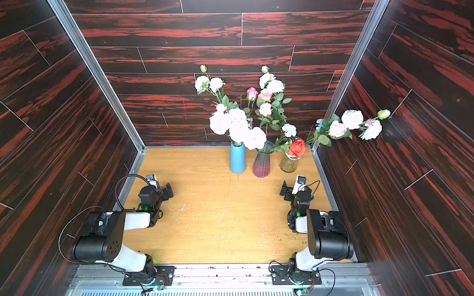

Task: Pick out blue flowers from the vase
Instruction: Adjust the flower in the vase.

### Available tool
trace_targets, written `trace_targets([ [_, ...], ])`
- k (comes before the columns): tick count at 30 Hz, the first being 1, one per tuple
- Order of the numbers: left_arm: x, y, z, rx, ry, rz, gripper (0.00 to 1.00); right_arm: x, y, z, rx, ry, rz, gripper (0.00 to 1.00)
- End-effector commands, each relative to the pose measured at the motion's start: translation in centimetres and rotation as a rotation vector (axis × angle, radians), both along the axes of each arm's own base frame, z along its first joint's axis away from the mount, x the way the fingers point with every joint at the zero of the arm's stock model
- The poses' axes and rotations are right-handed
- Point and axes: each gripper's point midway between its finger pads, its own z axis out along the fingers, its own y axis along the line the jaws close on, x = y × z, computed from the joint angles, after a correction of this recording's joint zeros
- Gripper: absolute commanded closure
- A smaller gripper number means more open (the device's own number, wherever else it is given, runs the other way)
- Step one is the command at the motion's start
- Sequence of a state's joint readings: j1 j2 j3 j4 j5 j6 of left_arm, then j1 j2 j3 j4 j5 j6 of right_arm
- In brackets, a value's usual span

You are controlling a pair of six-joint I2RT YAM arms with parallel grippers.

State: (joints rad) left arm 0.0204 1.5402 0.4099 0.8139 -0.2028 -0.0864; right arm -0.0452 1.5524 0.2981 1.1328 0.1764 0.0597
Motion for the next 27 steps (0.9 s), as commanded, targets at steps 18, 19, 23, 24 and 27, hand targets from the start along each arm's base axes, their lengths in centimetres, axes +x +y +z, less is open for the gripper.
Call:
trace_targets([
  [18, 0.3, 0.4, 0.7, 0.003, -0.011, 0.014, 0.00, -1.3, -1.2, 1.8, 0.012, -0.090, -0.073, 0.01],
  [19, 0.3, 0.4, 0.8, 0.004, -0.016, 0.014, 0.00, -1.9, -1.5, 2.0, 0.016, -0.103, -0.091, 0.02],
  [23, 0.0, 0.6, 1.4, 0.011, -0.036, 0.028, 0.00, -2.7, -1.9, 4.1, 0.017, -0.138, -0.120, 0.01],
  [24, -0.3, 0.7, 2.0, 0.017, -0.050, 0.037, 0.00, -2.7, -1.7, 4.9, 0.015, -0.140, -0.110, 0.01],
  [27, -1.9, 1.2, 5.1, 0.036, -0.079, 0.118, 0.00, -2.0, -0.8, 6.0, 0.084, -0.050, -0.071, 0.01],
])
